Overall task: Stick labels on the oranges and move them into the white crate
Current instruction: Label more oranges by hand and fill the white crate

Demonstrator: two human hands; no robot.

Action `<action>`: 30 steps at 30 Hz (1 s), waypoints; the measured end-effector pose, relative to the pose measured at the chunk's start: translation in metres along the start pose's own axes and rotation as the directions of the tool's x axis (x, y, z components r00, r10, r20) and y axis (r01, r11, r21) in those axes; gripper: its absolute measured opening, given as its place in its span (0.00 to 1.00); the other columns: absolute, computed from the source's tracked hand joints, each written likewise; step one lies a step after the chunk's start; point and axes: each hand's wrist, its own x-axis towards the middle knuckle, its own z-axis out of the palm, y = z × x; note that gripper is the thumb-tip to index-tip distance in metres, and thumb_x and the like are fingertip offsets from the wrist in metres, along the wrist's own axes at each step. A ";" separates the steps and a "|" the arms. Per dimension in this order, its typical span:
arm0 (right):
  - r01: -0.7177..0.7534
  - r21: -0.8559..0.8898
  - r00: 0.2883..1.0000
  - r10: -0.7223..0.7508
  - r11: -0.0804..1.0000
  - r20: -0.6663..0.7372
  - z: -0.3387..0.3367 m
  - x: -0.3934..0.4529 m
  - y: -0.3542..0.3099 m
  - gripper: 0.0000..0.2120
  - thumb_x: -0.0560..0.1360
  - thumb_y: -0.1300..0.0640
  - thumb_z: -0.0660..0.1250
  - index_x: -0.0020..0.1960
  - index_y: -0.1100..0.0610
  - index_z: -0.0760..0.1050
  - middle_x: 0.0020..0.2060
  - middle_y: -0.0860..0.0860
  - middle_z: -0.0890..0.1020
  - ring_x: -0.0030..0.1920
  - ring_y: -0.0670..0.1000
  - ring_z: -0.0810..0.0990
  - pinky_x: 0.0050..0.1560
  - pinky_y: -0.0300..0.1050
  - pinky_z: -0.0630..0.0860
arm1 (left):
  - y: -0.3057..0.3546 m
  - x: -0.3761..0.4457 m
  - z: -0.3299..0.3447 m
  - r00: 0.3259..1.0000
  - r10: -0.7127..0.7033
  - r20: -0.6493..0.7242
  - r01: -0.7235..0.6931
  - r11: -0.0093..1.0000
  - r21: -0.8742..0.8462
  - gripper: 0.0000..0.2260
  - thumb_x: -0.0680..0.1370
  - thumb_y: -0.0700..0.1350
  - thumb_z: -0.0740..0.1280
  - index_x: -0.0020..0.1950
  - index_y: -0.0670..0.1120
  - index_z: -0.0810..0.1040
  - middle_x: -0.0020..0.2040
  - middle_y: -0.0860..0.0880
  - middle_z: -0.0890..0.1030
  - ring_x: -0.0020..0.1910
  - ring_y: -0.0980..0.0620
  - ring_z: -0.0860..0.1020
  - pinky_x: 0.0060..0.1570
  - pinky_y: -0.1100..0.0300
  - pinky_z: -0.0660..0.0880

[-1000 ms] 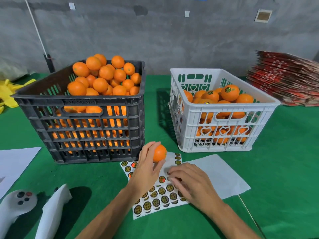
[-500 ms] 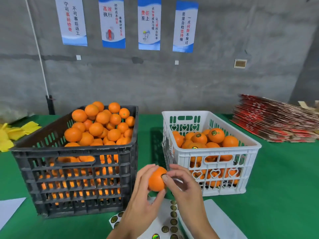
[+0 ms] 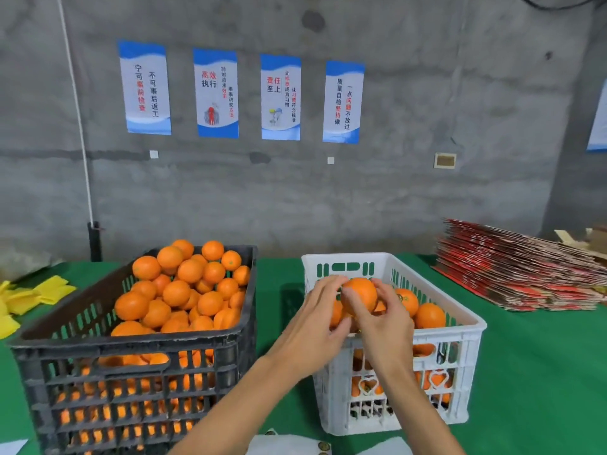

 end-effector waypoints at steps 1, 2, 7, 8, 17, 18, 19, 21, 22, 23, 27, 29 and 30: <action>0.039 -0.166 0.998 -0.047 0.985 -0.043 0.002 0.007 0.002 0.26 0.76 0.38 0.71 0.71 0.45 0.73 0.62 0.42 0.79 0.60 0.44 0.79 0.56 0.47 0.80 | -0.002 0.002 -0.006 1.000 -0.015 -0.008 0.015 0.999 0.050 0.24 0.82 0.51 0.65 0.76 0.59 0.60 0.74 0.62 0.61 0.72 0.61 0.66 0.71 0.53 0.70; 0.066 -0.324 0.995 -0.088 0.944 -0.056 0.003 0.012 0.005 0.26 0.77 0.39 0.70 0.72 0.46 0.73 0.65 0.44 0.76 0.63 0.47 0.76 0.57 0.50 0.79 | -0.005 0.003 -0.013 1.000 -0.021 -0.023 0.023 0.996 0.091 0.22 0.82 0.53 0.65 0.74 0.59 0.62 0.73 0.63 0.61 0.71 0.61 0.67 0.70 0.53 0.71; 0.140 -0.561 0.986 -0.164 0.816 0.007 0.029 0.020 0.004 0.21 0.79 0.45 0.70 0.69 0.51 0.77 0.70 0.49 0.75 0.69 0.53 0.71 0.63 0.51 0.75 | -0.038 -0.002 -0.066 0.992 -0.061 -0.110 0.081 0.978 0.191 0.12 0.80 0.56 0.65 0.63 0.59 0.72 0.62 0.63 0.70 0.59 0.60 0.75 0.58 0.54 0.76; 0.157 -0.514 0.986 -0.162 0.844 0.035 0.041 0.019 -0.001 0.21 0.78 0.45 0.71 0.69 0.52 0.78 0.69 0.49 0.76 0.68 0.53 0.72 0.63 0.50 0.75 | -0.047 -0.002 -0.076 0.986 -0.112 -0.124 0.136 0.969 0.204 0.11 0.80 0.55 0.66 0.62 0.57 0.74 0.59 0.61 0.72 0.57 0.58 0.75 0.57 0.54 0.76; 0.172 -0.140 0.903 -0.100 0.975 0.417 0.196 0.023 -0.069 0.20 0.75 0.47 0.74 0.66 0.47 0.78 0.59 0.46 0.83 0.61 0.51 0.79 0.60 0.51 0.77 | -0.164 -0.004 -0.179 0.843 -0.515 -0.159 0.525 0.718 0.457 0.20 0.78 0.52 0.70 0.69 0.51 0.73 0.68 0.48 0.74 0.65 0.46 0.75 0.58 0.53 0.74; 0.166 -0.132 0.891 -0.090 0.977 0.446 0.212 0.027 -0.074 0.20 0.74 0.46 0.74 0.65 0.47 0.79 0.59 0.45 0.83 0.61 0.50 0.79 0.60 0.50 0.77 | -0.179 0.000 -0.191 0.829 -0.529 -0.180 0.543 0.684 0.487 0.21 0.78 0.51 0.70 0.70 0.50 0.71 0.69 0.47 0.72 0.66 0.45 0.74 0.57 0.52 0.73; 0.160 -0.127 0.880 -0.083 0.979 0.468 0.227 0.032 -0.077 0.20 0.75 0.46 0.73 0.65 0.47 0.79 0.60 0.45 0.83 0.62 0.50 0.79 0.62 0.50 0.76 | -0.195 0.006 -0.203 0.818 -0.538 -0.204 0.557 0.650 0.517 0.22 0.78 0.49 0.70 0.71 0.50 0.70 0.70 0.46 0.71 0.66 0.44 0.74 0.57 0.51 0.74; 0.148 -0.100 0.868 -0.081 0.984 0.489 0.254 0.040 -0.079 0.20 0.75 0.46 0.73 0.66 0.48 0.79 0.60 0.45 0.83 0.63 0.50 0.79 0.64 0.51 0.75 | -0.225 0.018 -0.225 0.790 -0.563 -0.243 0.581 0.560 0.591 0.25 0.78 0.47 0.70 0.73 0.49 0.67 0.70 0.45 0.68 0.67 0.41 0.71 0.58 0.47 0.75; 0.138 -0.087 0.867 -0.078 0.987 0.493 0.264 0.044 -0.078 0.19 0.76 0.46 0.72 0.65 0.48 0.79 0.60 0.44 0.83 0.63 0.49 0.79 0.65 0.51 0.75 | -0.239 0.025 -0.235 0.774 -0.579 -0.256 0.588 0.506 0.631 0.26 0.77 0.46 0.69 0.74 0.49 0.65 0.71 0.44 0.66 0.68 0.40 0.69 0.59 0.45 0.75; 0.135 -0.082 0.866 -0.077 0.987 0.494 0.275 0.048 -0.075 0.18 0.76 0.46 0.72 0.65 0.48 0.79 0.59 0.44 0.83 0.62 0.49 0.79 0.64 0.51 0.76 | -0.255 0.031 -0.240 0.761 -0.593 -0.263 0.588 0.461 0.665 0.28 0.77 0.45 0.68 0.75 0.49 0.63 0.71 0.44 0.64 0.69 0.39 0.67 0.59 0.45 0.75; 0.132 -0.081 0.864 -0.075 0.988 0.498 0.297 0.061 -0.060 0.16 0.76 0.46 0.71 0.62 0.48 0.80 0.57 0.43 0.84 0.60 0.48 0.81 0.63 0.49 0.76 | -0.299 0.049 -0.241 0.735 -0.645 -0.209 0.551 0.389 0.738 0.32 0.77 0.44 0.67 0.78 0.54 0.58 0.76 0.43 0.59 0.70 0.36 0.66 0.64 0.43 0.73; 0.129 -0.072 0.867 -0.077 0.989 0.493 0.305 0.069 -0.055 0.14 0.76 0.46 0.71 0.61 0.47 0.81 0.55 0.43 0.84 0.59 0.48 0.81 0.62 0.49 0.77 | -0.317 0.056 -0.236 0.740 -0.647 -0.186 0.518 0.371 0.770 0.32 0.78 0.42 0.67 0.79 0.55 0.57 0.77 0.42 0.59 0.69 0.36 0.68 0.65 0.44 0.72; 0.126 -0.067 0.868 -0.078 0.990 0.491 0.307 0.071 -0.053 0.14 0.76 0.46 0.71 0.60 0.47 0.81 0.54 0.42 0.84 0.58 0.47 0.81 0.62 0.49 0.77 | -0.323 0.059 -0.234 0.747 -0.638 -0.186 0.499 0.354 0.791 0.32 0.79 0.42 0.66 0.79 0.56 0.58 0.77 0.42 0.59 0.69 0.36 0.69 0.65 0.44 0.72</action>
